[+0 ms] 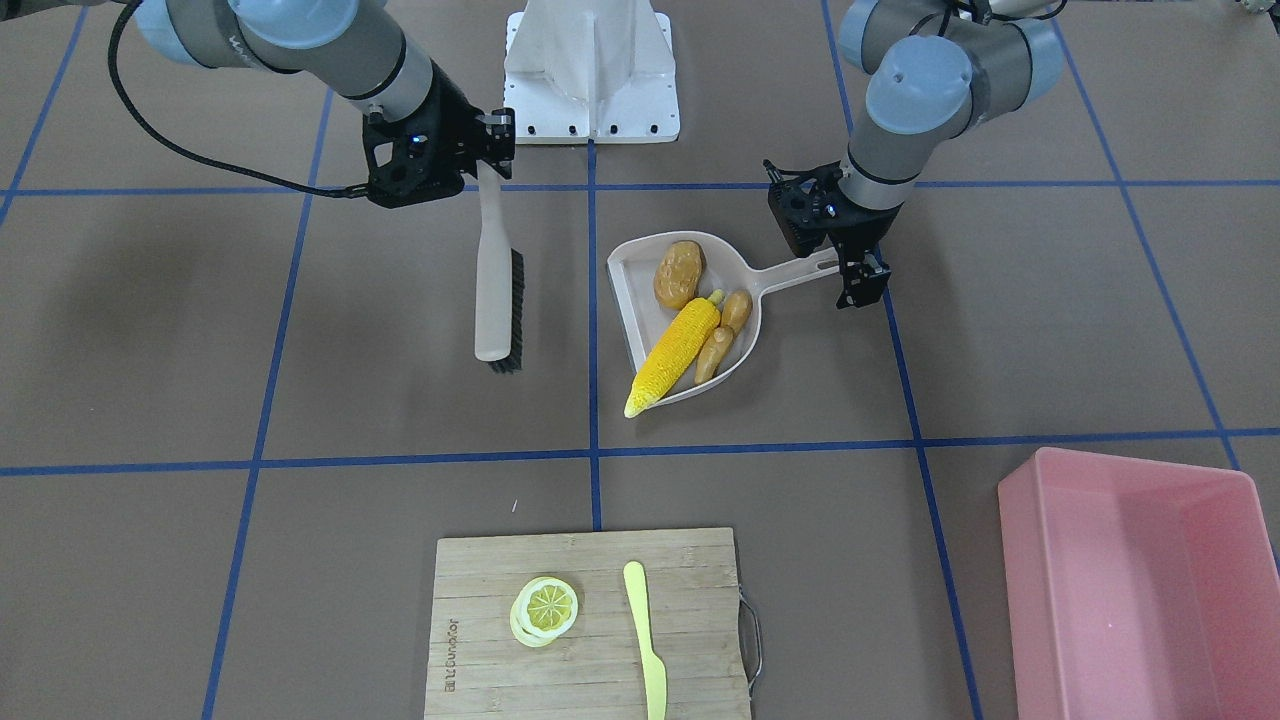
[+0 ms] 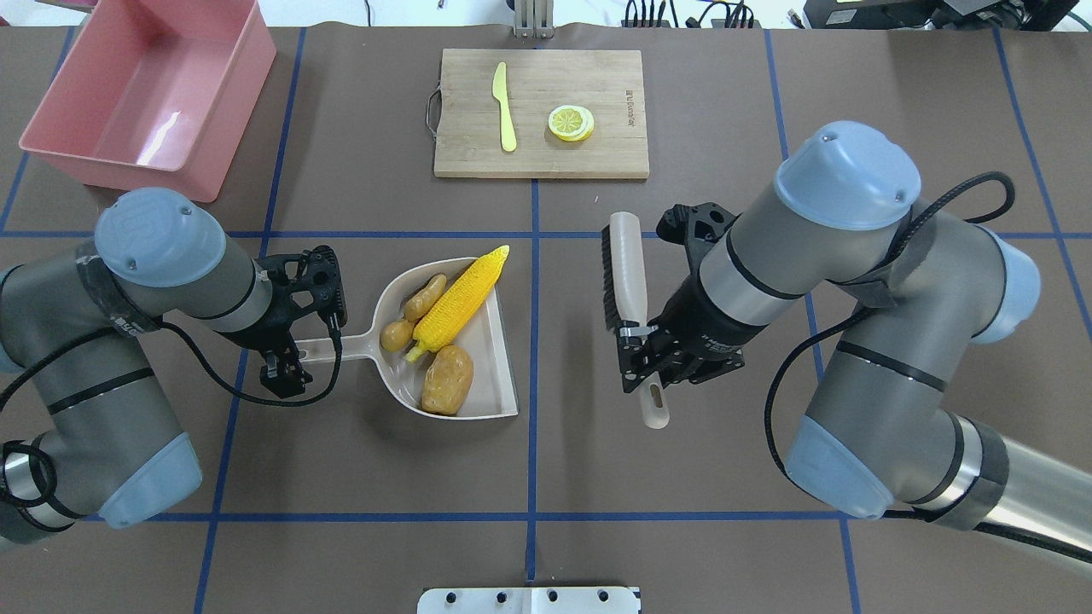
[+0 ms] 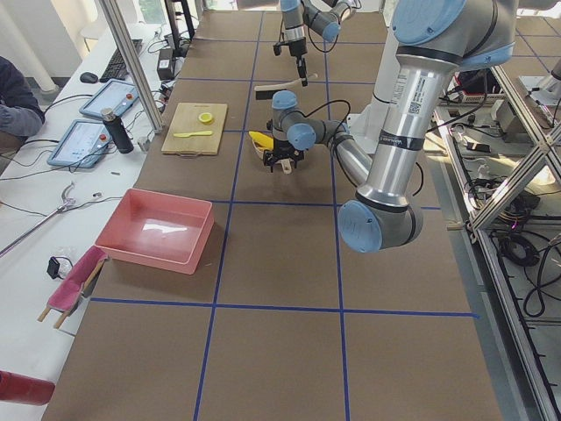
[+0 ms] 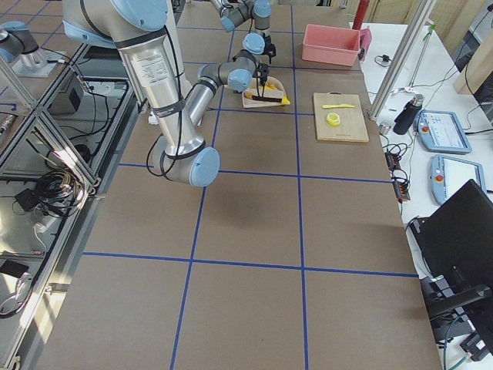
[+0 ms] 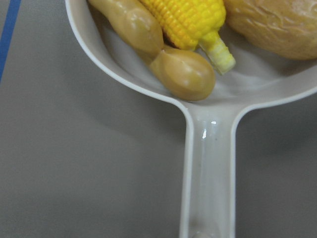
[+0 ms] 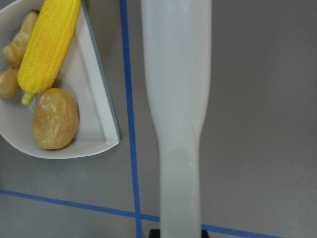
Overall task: Sweep and dump trash into bin
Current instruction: 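Lift the brush away and move the right arm back to its side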
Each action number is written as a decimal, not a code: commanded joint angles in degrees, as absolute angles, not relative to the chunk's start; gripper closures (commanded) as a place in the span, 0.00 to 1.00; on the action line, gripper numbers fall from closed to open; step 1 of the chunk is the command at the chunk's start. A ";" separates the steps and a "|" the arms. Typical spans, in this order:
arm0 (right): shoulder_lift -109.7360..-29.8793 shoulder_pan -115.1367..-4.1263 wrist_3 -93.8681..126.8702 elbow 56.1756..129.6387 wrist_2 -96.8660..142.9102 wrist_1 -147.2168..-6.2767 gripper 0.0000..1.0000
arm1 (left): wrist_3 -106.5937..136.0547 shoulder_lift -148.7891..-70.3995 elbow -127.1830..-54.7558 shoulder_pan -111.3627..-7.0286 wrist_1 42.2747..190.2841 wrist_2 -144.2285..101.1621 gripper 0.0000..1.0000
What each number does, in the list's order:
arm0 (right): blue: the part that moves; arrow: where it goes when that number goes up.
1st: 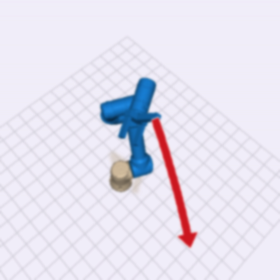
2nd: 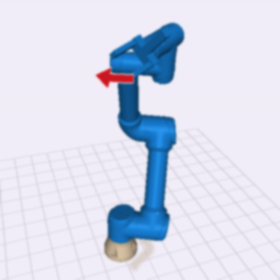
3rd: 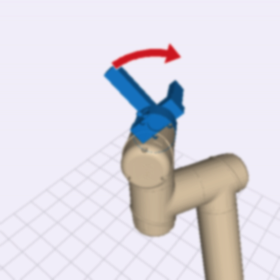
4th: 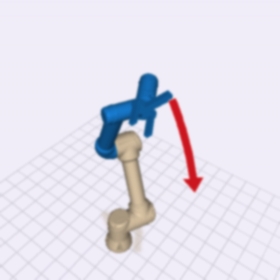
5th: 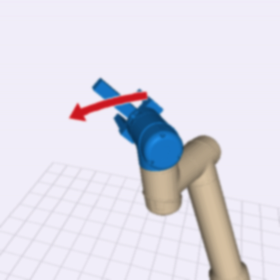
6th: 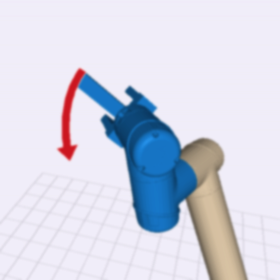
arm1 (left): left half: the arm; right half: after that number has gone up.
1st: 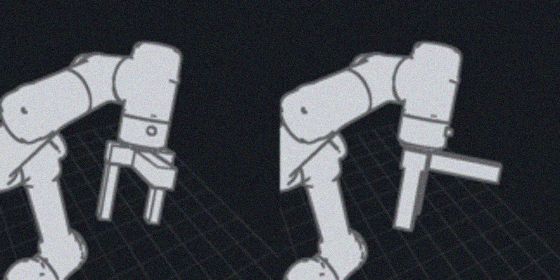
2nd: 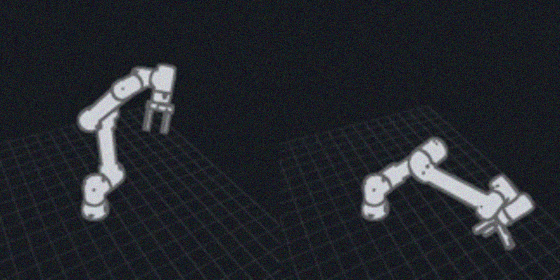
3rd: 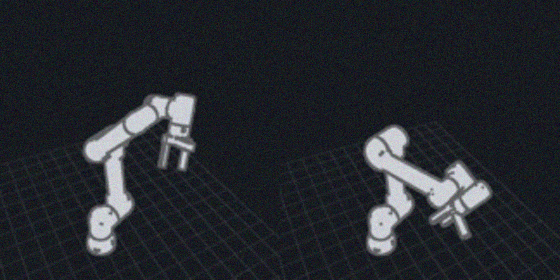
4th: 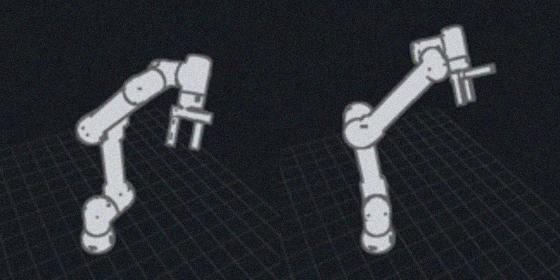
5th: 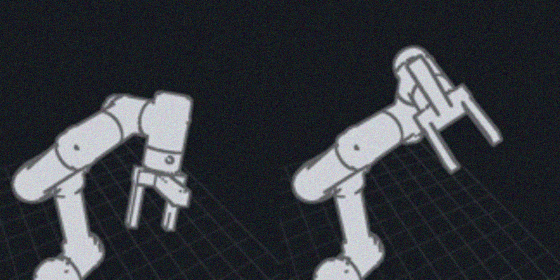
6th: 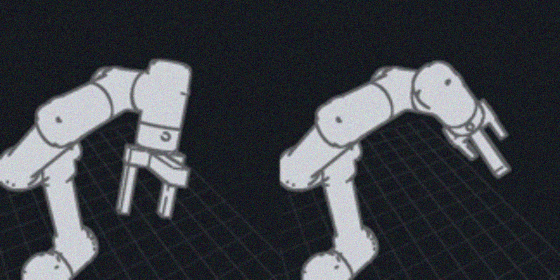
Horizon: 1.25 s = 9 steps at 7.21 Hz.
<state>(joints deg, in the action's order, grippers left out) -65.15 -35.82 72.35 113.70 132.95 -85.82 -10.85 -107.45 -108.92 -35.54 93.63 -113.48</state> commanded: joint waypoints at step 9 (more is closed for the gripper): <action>-81.62 -49.56 43.17 119.08 120.50 -102.83 1.00 | -11.16 -108.63 -109.07 -35.07 93.69 -115.84 1.00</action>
<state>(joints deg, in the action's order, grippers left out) -78.37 -48.40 45.17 118.39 121.59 -102.75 -11.20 -108.56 -108.72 -35.07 93.61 -115.74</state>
